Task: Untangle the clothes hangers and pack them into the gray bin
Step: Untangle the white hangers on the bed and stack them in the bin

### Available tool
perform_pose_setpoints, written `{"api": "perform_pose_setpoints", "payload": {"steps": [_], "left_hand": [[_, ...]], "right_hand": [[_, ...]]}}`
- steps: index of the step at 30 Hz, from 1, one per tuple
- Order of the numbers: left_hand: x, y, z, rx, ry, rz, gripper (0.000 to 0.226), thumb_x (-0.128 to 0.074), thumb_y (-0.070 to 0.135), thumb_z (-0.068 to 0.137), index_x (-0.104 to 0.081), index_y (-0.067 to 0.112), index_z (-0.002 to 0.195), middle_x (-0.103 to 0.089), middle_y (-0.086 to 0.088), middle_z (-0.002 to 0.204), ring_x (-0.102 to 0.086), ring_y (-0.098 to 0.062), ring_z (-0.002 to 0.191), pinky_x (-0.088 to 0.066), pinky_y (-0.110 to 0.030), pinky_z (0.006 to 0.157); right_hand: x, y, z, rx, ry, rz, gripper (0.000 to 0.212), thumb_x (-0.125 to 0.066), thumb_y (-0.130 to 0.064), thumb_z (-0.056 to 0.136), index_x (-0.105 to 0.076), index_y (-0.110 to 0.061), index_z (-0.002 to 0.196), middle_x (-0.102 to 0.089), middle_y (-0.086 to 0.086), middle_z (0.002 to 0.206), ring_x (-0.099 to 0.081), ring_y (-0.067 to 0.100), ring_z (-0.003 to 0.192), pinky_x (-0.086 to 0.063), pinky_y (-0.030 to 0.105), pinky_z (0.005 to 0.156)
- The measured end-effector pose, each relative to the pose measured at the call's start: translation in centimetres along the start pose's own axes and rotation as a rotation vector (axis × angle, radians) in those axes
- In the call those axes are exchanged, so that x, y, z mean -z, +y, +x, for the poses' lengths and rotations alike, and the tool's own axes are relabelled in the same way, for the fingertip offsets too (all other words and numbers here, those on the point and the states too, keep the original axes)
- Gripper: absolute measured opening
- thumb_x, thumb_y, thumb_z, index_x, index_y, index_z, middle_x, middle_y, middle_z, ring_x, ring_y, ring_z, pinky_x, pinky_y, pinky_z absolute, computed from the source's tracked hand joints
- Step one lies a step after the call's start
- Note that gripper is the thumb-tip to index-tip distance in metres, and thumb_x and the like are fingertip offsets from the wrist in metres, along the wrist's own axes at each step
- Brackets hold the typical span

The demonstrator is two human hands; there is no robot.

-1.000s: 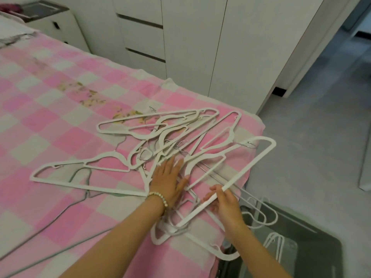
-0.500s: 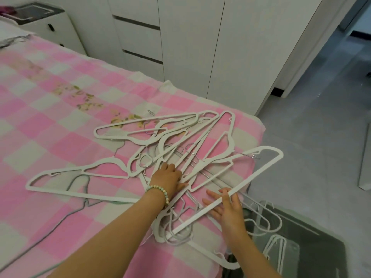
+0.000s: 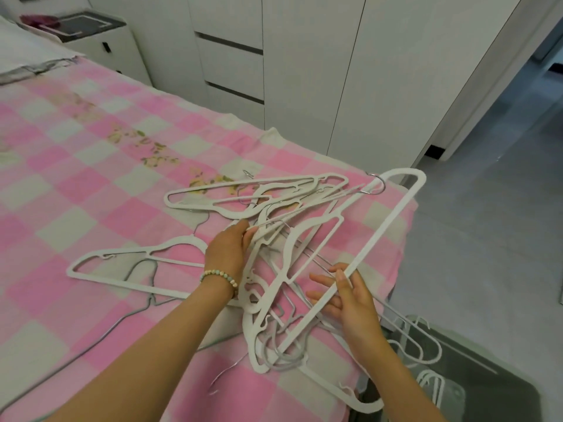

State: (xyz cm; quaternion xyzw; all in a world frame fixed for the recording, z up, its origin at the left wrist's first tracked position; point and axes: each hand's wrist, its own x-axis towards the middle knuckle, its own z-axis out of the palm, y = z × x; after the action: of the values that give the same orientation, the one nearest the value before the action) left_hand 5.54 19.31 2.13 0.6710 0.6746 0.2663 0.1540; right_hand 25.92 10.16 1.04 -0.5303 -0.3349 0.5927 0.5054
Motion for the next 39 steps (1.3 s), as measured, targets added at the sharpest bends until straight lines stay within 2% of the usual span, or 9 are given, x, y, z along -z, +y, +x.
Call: {"api": "perform_pose_setpoints", "payload": {"steps": [6,14,16,19,23,27,30,35,39], "left_hand": [[2.0,-2.1,-2.1,-0.048,-0.017,0.106,0.032,-0.036,0.04,0.097,-0.042,0.018,0.075,-0.036,0.003,0.052,-0.039,-0.022,0.053,-0.024,-0.026,0.045],[2.0,-6.2,-6.8,0.018,-0.255,0.227,0.027,-0.03,0.039,0.099,-0.05,0.022,0.106,-0.066,0.0,0.08,-0.064,-0.027,0.076,-0.046,-0.03,0.064],[1.9,-5.8,-7.1,0.146,-0.183,0.002,0.028,-0.028,0.037,0.099,-0.052,0.025,0.107,-0.073,0.002,0.09,-0.068,-0.024,0.08,-0.052,-0.031,0.069],[2.3,-4.5,-7.3,0.336,-0.021,-0.461,0.03,-0.03,0.034,0.1,-0.055,0.028,0.085,-0.073,0.001,0.085,-0.069,-0.025,0.074,-0.055,-0.037,0.067],[2.3,-4.0,-7.5,0.515,0.078,-0.692,0.033,-0.029,0.029,0.101,-0.053,0.016,0.082,-0.071,-0.014,0.089,-0.066,-0.035,0.069,-0.056,-0.044,0.07],[2.0,-3.8,-8.5,0.645,0.068,-0.82,0.033,-0.026,0.03,0.101,-0.05,0.016,0.084,-0.071,-0.01,0.086,-0.071,-0.026,0.059,-0.057,-0.047,0.075],[1.6,-3.3,-9.1,0.651,0.053,-0.86,0.033,-0.025,0.03,0.101,-0.05,0.015,0.085,-0.071,-0.015,0.087,-0.069,-0.034,0.069,-0.056,-0.05,0.078],[1.7,-3.2,-9.0,0.605,0.163,-0.844,0.034,-0.024,0.032,0.101,-0.047,0.018,0.081,-0.071,-0.006,0.077,-0.069,-0.019,0.052,-0.056,-0.032,0.056],[2.5,-3.1,-7.6,0.631,0.229,-0.949,0.032,-0.024,0.032,0.101,-0.046,0.018,0.083,-0.07,0.0,0.074,-0.069,-0.013,0.05,-0.056,-0.029,0.054]], "right_hand": [[-1.6,-1.3,0.6,0.09,0.046,-0.066,0.018,-0.038,-0.024,0.1,-0.055,-0.018,0.101,-0.074,0.007,0.081,-0.067,0.019,0.06,-0.056,0.025,0.059],[-3.3,-3.2,0.5,0.155,0.057,-0.112,0.02,-0.036,-0.023,0.101,-0.055,-0.016,0.103,-0.073,0.007,0.079,-0.068,0.02,0.061,-0.054,0.021,0.059],[-4.0,-3.7,0.3,0.197,0.067,-0.141,0.02,-0.038,-0.025,0.1,-0.056,-0.018,0.104,-0.073,0.006,0.081,-0.069,0.02,0.062,-0.054,0.02,0.06],[-5.0,-4.8,0.2,0.246,0.078,-0.151,0.02,-0.037,-0.022,0.101,-0.056,-0.021,0.104,-0.072,0.008,0.085,-0.069,0.019,0.064,-0.055,0.022,0.062],[-6.1,-4.8,-0.2,0.226,0.002,-0.207,0.021,-0.036,-0.022,0.101,-0.057,-0.021,0.101,-0.071,0.008,0.085,-0.07,0.02,0.067,-0.058,0.024,0.065],[-6.1,-4.0,-0.6,0.217,0.007,-0.189,0.022,-0.035,-0.022,0.101,-0.056,-0.019,0.102,-0.071,0.008,0.086,-0.072,0.019,0.073,-0.058,0.024,0.07],[-5.8,-4.0,-0.5,0.193,-0.002,-0.163,0.024,-0.034,-0.024,0.101,-0.056,-0.018,0.106,-0.072,0.009,0.082,-0.072,0.021,0.07,-0.058,0.025,0.068],[-5.3,-4.5,0.2,0.132,-0.052,-0.211,0.025,-0.033,-0.022,0.102,-0.057,-0.019,0.111,-0.069,0.007,0.072,-0.065,0.017,0.057,-0.057,0.03,0.064],[-5.6,-4.4,0.5,0.093,-0.068,-0.186,0.026,-0.033,-0.021,0.102,-0.056,-0.014,0.112,-0.068,0.011,0.074,-0.066,0.019,0.058,-0.057,0.032,0.066]]}}
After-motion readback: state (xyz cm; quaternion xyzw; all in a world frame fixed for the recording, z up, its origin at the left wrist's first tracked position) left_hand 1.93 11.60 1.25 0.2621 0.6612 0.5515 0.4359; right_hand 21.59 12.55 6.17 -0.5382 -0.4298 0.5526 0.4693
